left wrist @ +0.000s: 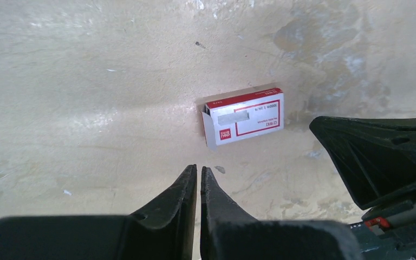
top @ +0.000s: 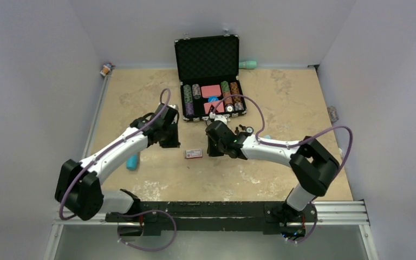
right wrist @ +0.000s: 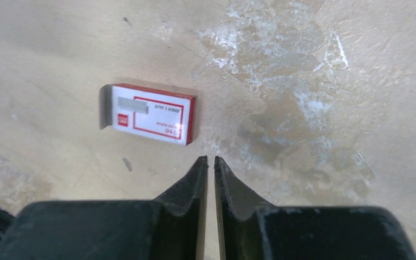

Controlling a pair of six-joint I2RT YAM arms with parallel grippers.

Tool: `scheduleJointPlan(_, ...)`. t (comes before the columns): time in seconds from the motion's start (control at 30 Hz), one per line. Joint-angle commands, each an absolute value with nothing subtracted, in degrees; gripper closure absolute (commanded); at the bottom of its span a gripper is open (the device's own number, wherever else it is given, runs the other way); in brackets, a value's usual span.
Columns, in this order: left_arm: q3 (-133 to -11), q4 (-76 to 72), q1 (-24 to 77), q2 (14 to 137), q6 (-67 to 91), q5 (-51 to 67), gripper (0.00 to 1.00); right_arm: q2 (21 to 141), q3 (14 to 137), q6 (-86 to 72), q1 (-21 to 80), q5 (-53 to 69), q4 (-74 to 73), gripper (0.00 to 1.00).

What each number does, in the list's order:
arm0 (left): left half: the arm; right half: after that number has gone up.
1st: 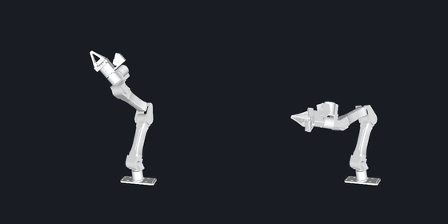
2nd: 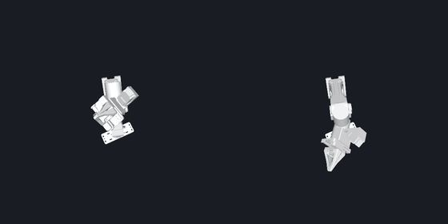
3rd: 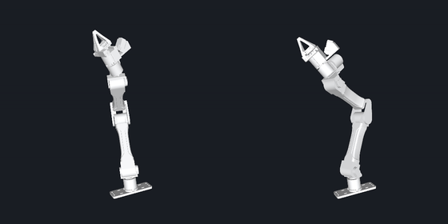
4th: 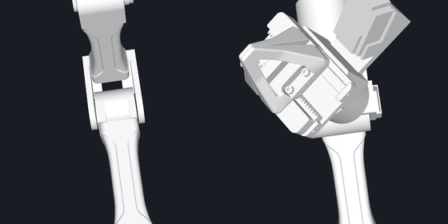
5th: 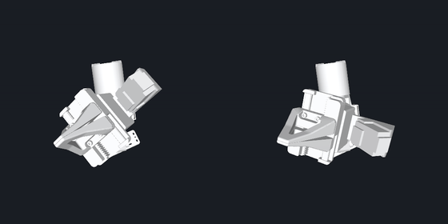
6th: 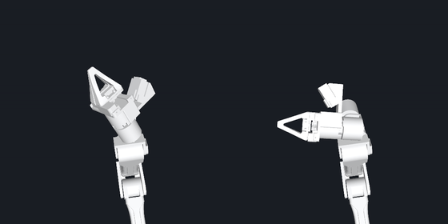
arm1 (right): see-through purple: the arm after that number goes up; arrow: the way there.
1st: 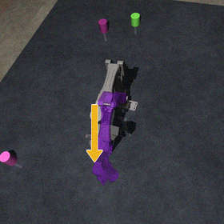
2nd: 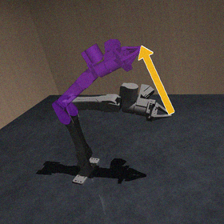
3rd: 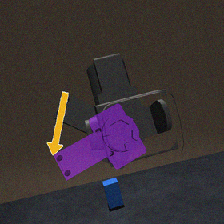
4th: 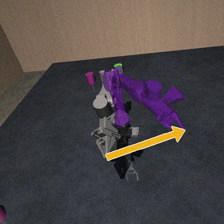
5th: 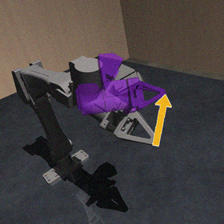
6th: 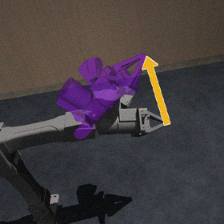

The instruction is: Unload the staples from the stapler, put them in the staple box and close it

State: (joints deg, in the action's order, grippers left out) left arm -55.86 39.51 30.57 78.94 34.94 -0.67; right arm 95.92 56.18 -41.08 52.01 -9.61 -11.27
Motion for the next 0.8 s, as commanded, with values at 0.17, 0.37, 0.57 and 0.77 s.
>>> scheduleJointPlan(0.17, -54.69, 45.54, 30.76, 61.59, 31.87, -2.36, 0.75, 80.92, 56.71, -38.77, 51.86, -12.59, -16.24, 0.66)
scheduleJointPlan(0.37, -55.32, 50.52, 30.69, 52.44, 29.45, -1.61, 0.46, 72.94, 57.37, -38.23, 52.03, -12.98, -19.02, 0.4)
scheduleJointPlan(0.57, -55.99, 53.16, 30.59, 43.29, 27.54, -1.6, 0.23, 65.31, 57.78, -37.48, 52.05, -12.43, -20.1, 0.29)
scheduleJointPlan(0.77, -54.86, 53.79, 30.67, 35.92, 25.42, -0.41, 0.16, 58.28, 58.19, -35.78, 52.12, -12.98, -20.18, 0.25)
